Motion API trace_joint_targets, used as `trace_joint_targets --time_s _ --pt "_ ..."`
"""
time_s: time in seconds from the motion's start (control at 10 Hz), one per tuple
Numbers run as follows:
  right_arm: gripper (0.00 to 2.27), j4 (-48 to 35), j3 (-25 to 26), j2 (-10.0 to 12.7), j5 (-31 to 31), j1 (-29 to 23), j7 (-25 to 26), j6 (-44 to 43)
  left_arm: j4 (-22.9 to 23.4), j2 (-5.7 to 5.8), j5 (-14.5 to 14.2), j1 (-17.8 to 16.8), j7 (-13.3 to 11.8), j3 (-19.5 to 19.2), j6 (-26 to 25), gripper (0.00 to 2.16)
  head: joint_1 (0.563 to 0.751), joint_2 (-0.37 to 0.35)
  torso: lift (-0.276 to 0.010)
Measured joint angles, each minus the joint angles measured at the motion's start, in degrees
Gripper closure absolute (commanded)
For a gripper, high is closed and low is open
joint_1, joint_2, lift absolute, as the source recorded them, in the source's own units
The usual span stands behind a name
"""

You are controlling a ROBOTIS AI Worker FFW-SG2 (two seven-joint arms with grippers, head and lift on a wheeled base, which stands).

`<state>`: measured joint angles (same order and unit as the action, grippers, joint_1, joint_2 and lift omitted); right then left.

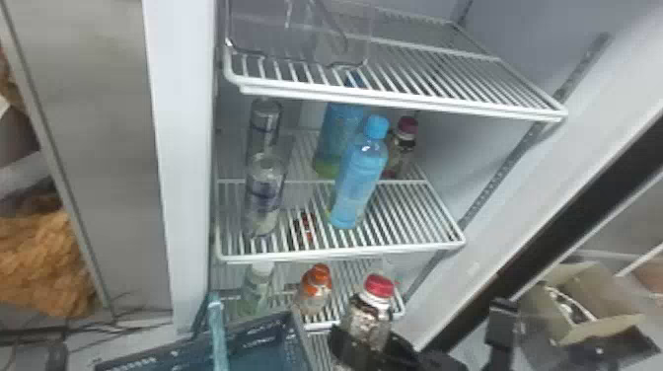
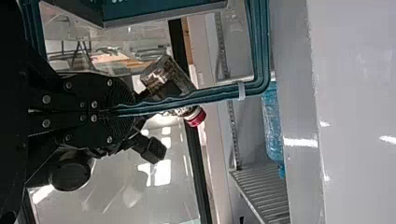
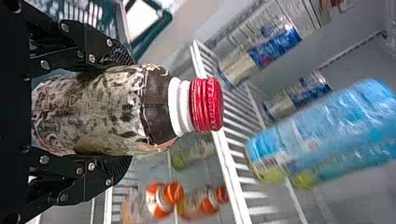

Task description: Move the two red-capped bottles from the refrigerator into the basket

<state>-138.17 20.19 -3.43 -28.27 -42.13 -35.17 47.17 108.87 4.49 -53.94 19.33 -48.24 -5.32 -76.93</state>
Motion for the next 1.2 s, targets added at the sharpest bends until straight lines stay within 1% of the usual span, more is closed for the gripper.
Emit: trace_joint_targets --time_s 0.1,0.3,0.4,0.5,0.6,0.7,0.8,0.9,1.0,1.1,1.2 --pt "1.27 1.4 -1.9 -0.6 -1.3 1.0 -0.6 0.3 -0.2 0.13 -0.2 -0.4 0.1 0.4 0.2 1.20 0.695 -0.350 0.000" --pt "1.25 4.2 -5.9 -2.1 -2.6 3.1 -1.9 0.6 -0.9 0.29 -0.9 -1.2 0.1 1.4 0.7 1.20 0.695 -0.319 0.000" --pt "0.90 5.6 -7.3 -2.4 -2.9 4.1 -2.3 1.0 -1.1 0.34 -1.1 -1.4 0.1 1.6 0.9 1.20 0.695 -0.293 0.000" --pt "0.40 6.5 -7.9 -2.6 -3.3 4.4 -2.4 2.2 -1.2 0.37 -1.3 -1.4 0.2 1.6 1.0 1.20 0.695 -0.277 0.000" --pt "0.06 7.1 -8.0 -2.7 -3.5 4.4 -2.7 3.3 -1.2 0.48 -1.6 -1.3 0.2 1.5 1.3 1.20 0.695 -0.270 0.000" --pt "0.07 7.5 -7.7 -2.8 -3.8 4.5 -2.9 3.8 -1.2 0.63 -2.0 -1.2 0.3 1.5 1.6 1.20 0.695 -0.270 0.000" --pt "0.16 7.9 -7.2 -2.9 -4.6 4.6 -2.9 3.8 -1.2 0.71 -2.2 -1.1 0.4 1.5 1.7 1.20 0.695 -0.275 0.000" --pt "0.19 8.2 -6.3 -2.7 -5.2 4.6 -3.0 3.0 -1.2 0.73 -2.4 -1.1 0.4 1.6 1.7 1.20 0.695 -0.282 0.000" --pt "0.20 8.2 -4.5 -2.3 -5.3 4.5 -3.0 1.1 -1.2 0.73 -2.5 -1.0 0.4 1.6 1.7 1.20 0.695 -0.305 0.000" --pt "0.20 7.9 -2.1 -1.8 -5.1 4.3 -3.0 -2.1 -1.2 0.77 -2.7 -0.9 0.4 1.7 1.8 1.20 0.695 -0.347 0.000" --pt "0.20 7.5 0.3 -1.4 -4.9 4.1 -2.9 -5.8 -1.2 0.87 -3.3 -0.9 0.3 2.0 2.3 1.20 0.695 -0.350 0.000"
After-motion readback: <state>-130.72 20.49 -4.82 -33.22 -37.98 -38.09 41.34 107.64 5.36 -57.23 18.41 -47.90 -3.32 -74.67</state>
